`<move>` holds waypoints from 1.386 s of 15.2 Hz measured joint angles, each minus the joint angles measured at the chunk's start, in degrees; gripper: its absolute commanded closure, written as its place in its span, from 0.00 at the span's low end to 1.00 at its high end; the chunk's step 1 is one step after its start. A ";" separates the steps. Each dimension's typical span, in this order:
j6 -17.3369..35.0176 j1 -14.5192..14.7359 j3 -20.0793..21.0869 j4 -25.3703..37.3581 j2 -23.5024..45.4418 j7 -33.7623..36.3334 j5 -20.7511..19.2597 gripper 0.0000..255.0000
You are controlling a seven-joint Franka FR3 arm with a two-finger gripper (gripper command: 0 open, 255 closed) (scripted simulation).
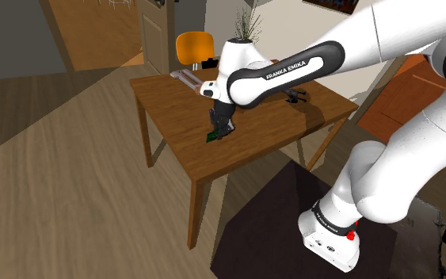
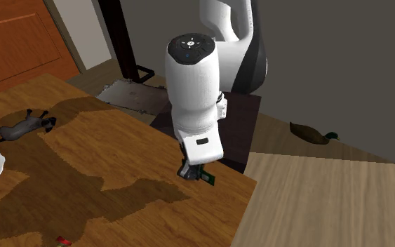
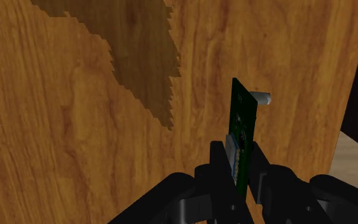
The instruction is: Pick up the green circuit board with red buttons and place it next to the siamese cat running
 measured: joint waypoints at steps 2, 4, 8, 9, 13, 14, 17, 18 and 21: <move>-1.65 -0.05 0.01 0.65 -1.01 0.13 -0.19 1.00; -3.31 -0.07 0.06 1.45 -1.88 0.29 -0.33 1.00; -6.43 -0.09 0.14 3.22 -3.24 0.54 -0.53 1.00; -7.24 -0.11 0.14 3.70 -3.58 0.56 -0.59 1.00; -10.43 -0.11 0.24 5.78 -4.68 0.80 -0.73 1.00; -11.30 -0.08 0.31 6.28 -5.06 0.92 -0.77 1.00; -12.30 -0.87 -0.70 5.91 -6.40 -0.58 -1.19 1.00; -12.32 -1.55 -1.60 4.82 -7.47 -1.89 -1.54 1.00; -13.30 -3.24 -3.94 4.34 -8.92 -5.36 -2.44 1.00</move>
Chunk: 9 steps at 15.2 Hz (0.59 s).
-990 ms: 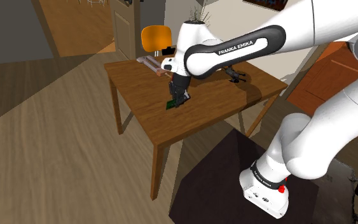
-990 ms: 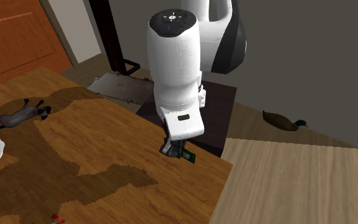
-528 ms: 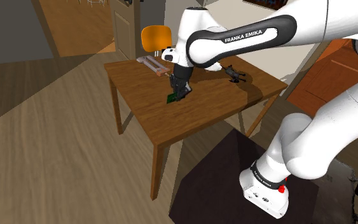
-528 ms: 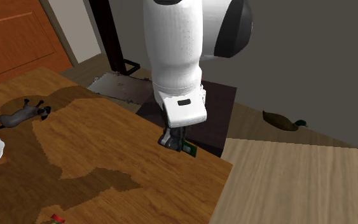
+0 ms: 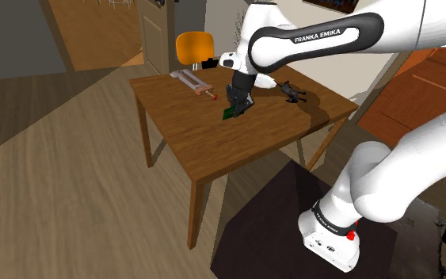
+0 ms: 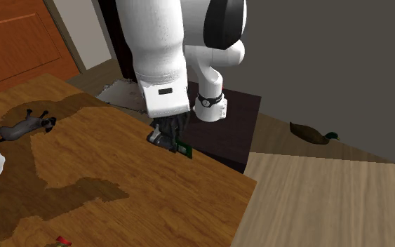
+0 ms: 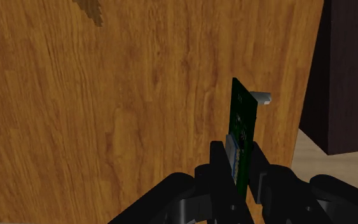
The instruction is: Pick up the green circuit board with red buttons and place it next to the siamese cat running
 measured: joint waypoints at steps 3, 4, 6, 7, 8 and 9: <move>-0.45 -2.03 -2.78 -1.52 -1.99 -3.96 -1.26 1.00; -0.38 -2.55 -3.51 -2.01 -2.43 -5.01 -1.58 1.00; -0.47 -3.86 -5.43 -2.57 -3.09 -7.74 -2.42 1.00; -0.17 -4.51 -6.61 -2.38 -2.61 -9.36 -2.73 1.00; -0.31 -5.02 -7.45 -2.21 -2.60 -10.56 -2.99 1.00; -0.22 -5.66 -8.49 -2.25 -2.59 -12.01 -3.36 1.00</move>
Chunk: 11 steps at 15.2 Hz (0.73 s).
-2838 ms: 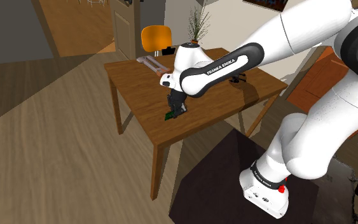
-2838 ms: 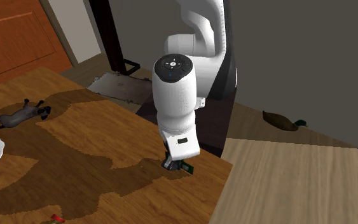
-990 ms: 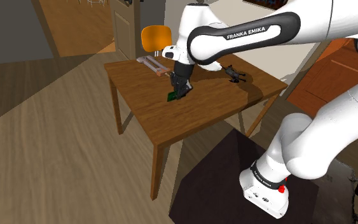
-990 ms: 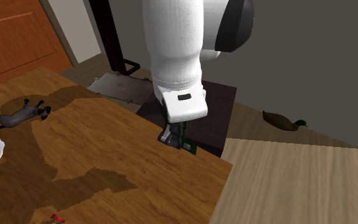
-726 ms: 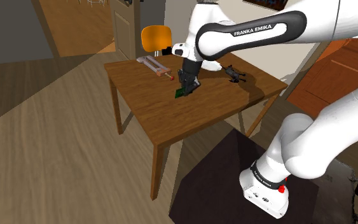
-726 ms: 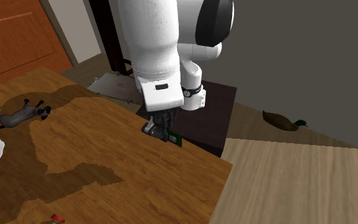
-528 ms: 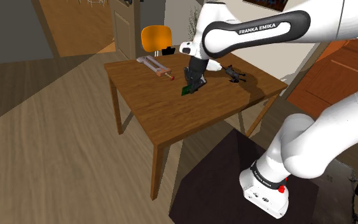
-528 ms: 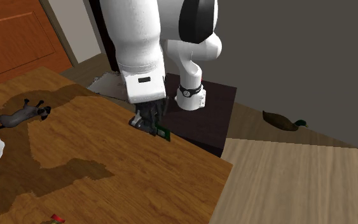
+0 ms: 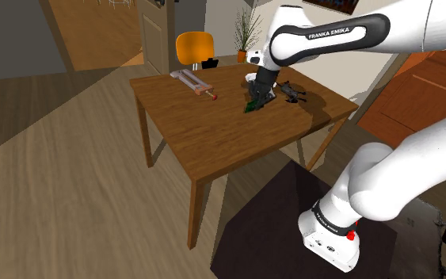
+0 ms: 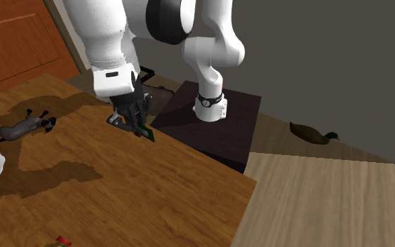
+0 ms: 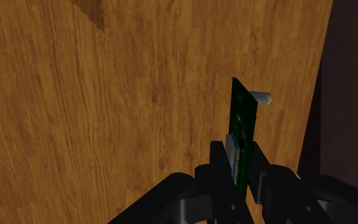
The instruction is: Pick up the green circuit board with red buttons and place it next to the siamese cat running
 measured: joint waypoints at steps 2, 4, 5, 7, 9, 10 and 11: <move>-0.32 -1.25 -2.10 0.51 0.10 -2.99 -0.62 1.00; -0.80 -2.45 -4.22 1.45 0.47 -6.02 -1.15 1.00; -0.77 -3.03 -5.09 1.27 0.28 -7.28 -1.52 1.00; -0.94 -4.08 -7.30 2.33 1.13 -10.41 -1.81 1.00; -1.05 -4.86 -9.47 4.10 2.76 -13.58 -1.65 1.00; -0.68 -5.34 -10.72 4.57 3.61 -15.36 -1.57 1.00; -1.15 -5.80 -11.45 5.04 3.56 -16.51 -1.76 1.00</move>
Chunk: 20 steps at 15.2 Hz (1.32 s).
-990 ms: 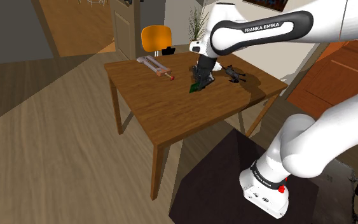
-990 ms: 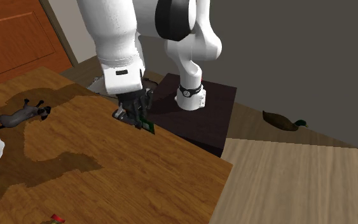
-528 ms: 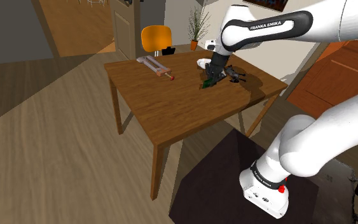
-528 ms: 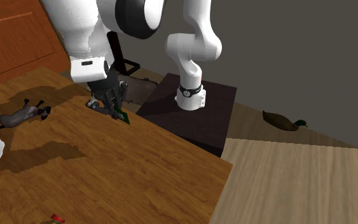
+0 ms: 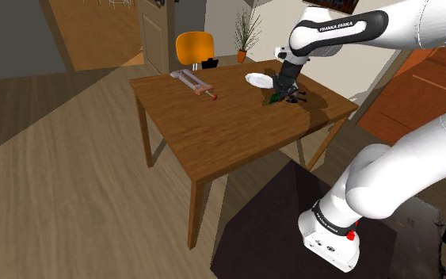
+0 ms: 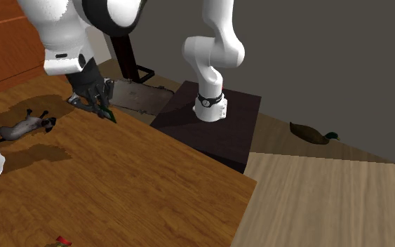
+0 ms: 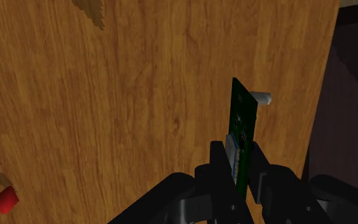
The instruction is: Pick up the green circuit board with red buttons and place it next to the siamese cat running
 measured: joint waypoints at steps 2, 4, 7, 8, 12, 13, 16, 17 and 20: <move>-0.05 -0.83 -2.50 2.05 2.08 -3.73 0.57 1.00; -0.36 -1.51 -4.62 4.20 4.08 -7.12 1.36 1.00; -1.30 -2.66 -7.70 7.84 7.22 -12.33 2.94 1.00; -1.30 -3.12 -8.90 9.05 8.69 -14.41 3.79 1.00; -2.51 -5.09 -12.62 15.34 15.53 -22.34 8.41 1.00; -2.70 -5.69 -13.23 16.65 17.14 -24.06 9.60 1.00; -1.39 -6.45 -13.79 16.55 18.94 -26.12 11.00 1.00; -0.72 -6.59 -13.85 16.15 19.36 -26.53 11.35 1.00; 1.05 -6.80 -13.83 15.16 20.51 -27.32 12.34 1.00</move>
